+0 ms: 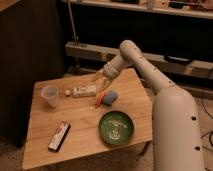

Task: Place the ceramic cup in the ceramic bowl

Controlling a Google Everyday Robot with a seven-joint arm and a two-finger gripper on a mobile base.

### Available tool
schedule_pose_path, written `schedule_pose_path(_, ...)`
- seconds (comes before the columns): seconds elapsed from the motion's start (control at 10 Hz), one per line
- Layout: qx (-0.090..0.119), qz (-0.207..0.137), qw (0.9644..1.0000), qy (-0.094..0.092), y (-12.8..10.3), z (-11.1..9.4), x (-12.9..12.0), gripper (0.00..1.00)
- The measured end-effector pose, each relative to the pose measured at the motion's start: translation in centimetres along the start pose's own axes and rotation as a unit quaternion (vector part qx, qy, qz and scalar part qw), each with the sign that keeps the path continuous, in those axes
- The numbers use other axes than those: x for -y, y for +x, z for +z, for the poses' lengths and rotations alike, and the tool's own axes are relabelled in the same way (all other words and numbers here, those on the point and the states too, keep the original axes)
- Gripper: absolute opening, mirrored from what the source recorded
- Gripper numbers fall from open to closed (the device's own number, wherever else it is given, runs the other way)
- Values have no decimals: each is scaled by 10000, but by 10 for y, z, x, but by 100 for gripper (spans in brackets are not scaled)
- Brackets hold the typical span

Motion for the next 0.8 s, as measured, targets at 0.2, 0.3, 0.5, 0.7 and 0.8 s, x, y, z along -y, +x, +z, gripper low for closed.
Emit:
schedule_pose_path(0.2,-15,-21,10000,15,0,1,-1,53)
schedule_pose_path(0.3,-77,-117,9998,140,-3,0,0,53)
schedule_pose_path(0.5,-115,-787,9942,722,-20,2,-3,53)
schedule_pose_path(0.7,24,-1240,9874,983,-34,14,-4,53)
schedule_pose_path(0.8,143,-1328,9859,1004,-33,19,-1,53)
